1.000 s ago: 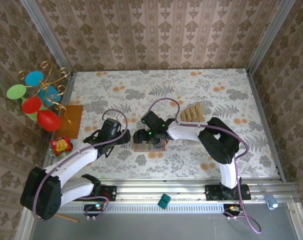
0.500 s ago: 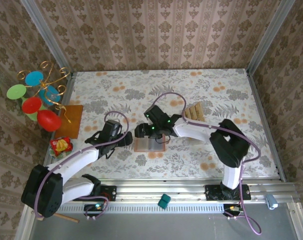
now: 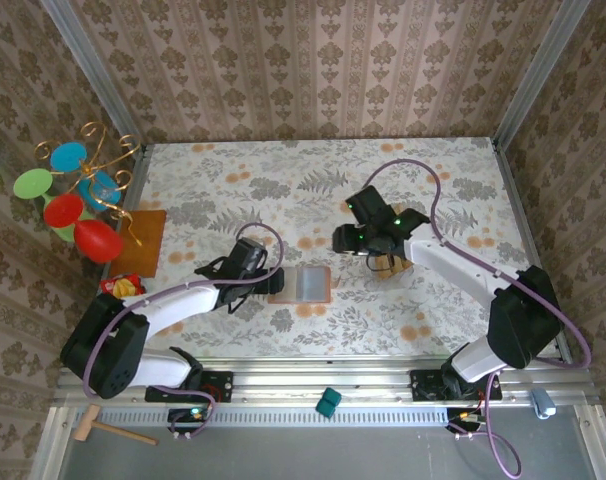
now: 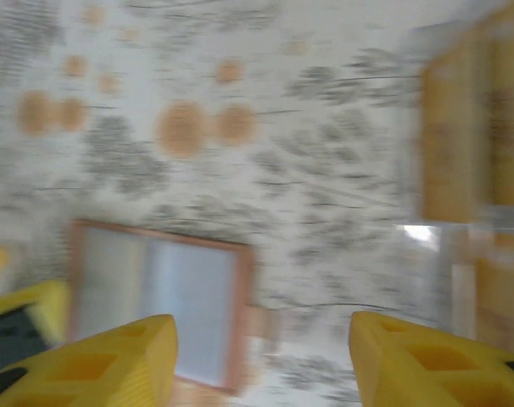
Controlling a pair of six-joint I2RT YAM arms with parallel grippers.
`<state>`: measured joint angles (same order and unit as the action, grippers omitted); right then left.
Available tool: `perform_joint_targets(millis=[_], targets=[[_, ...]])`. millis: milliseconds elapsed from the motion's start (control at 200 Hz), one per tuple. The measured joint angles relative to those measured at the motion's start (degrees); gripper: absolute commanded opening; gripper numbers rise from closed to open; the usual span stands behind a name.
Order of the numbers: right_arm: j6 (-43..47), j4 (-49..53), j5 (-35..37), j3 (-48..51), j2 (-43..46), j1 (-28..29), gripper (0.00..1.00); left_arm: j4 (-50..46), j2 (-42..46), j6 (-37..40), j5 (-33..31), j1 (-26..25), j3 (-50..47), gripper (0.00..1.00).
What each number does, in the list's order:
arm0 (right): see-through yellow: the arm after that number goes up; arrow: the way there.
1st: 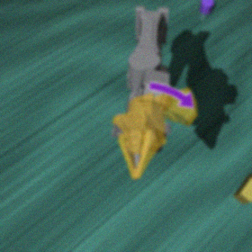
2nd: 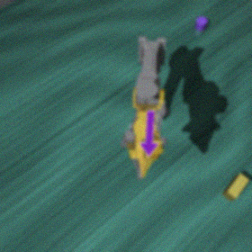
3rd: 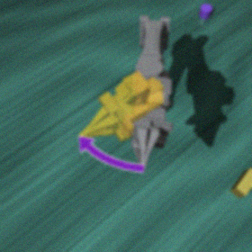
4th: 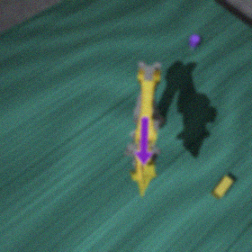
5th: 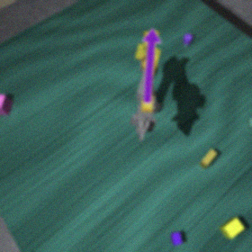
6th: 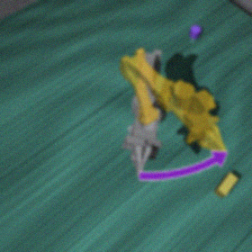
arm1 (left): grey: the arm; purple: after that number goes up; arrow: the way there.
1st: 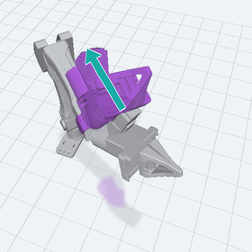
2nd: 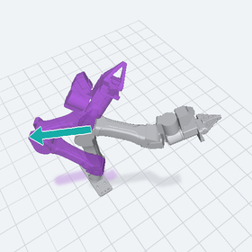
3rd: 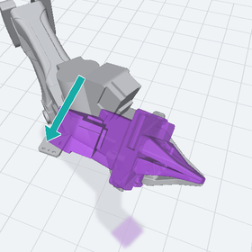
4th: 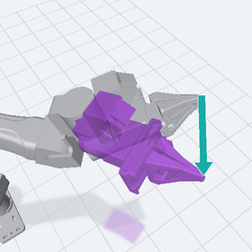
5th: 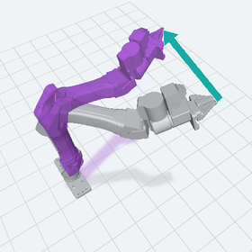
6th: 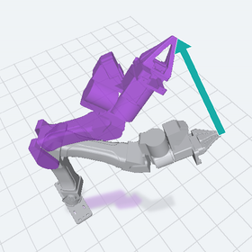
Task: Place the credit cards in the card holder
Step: Flip over the card slot in the card holder, then pick up the credit card from the storage box.
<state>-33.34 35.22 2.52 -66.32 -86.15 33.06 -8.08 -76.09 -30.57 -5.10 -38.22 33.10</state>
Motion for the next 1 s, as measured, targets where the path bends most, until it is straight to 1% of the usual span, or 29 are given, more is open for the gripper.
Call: perform_joint_targets(millis=[155,215,360,510,900,1000], targets=[[4.0,7.5,7.0,1.1,0.2,-1.3,0.37,0.0,-0.2,0.2,-0.9,-0.4,0.0,0.87],[5.4,9.7,8.9,1.2,0.2,-1.3,0.35,0.0,-0.2,0.3,-1.1,-0.4,0.0,0.87],[7.1,12.1,12.1,1.3,0.2,-1.3,0.33,0.0,-0.2,0.4,-1.6,-0.4,0.0,0.87],[8.1,12.9,13.4,2.3,-0.4,-1.3,0.31,0.0,-0.2,0.4,-1.8,-0.5,0.0,0.87],[9.2,12.5,13.8,2.3,-5.2,-1.3,0.3,0.0,-0.2,0.4,-2.4,-0.8,0.0,0.87],[9.3,12.1,13.8,2.3,-5.7,-1.4,0.28,0.0,-0.2,0.4,-2.4,-0.8,0.0,0.87]])
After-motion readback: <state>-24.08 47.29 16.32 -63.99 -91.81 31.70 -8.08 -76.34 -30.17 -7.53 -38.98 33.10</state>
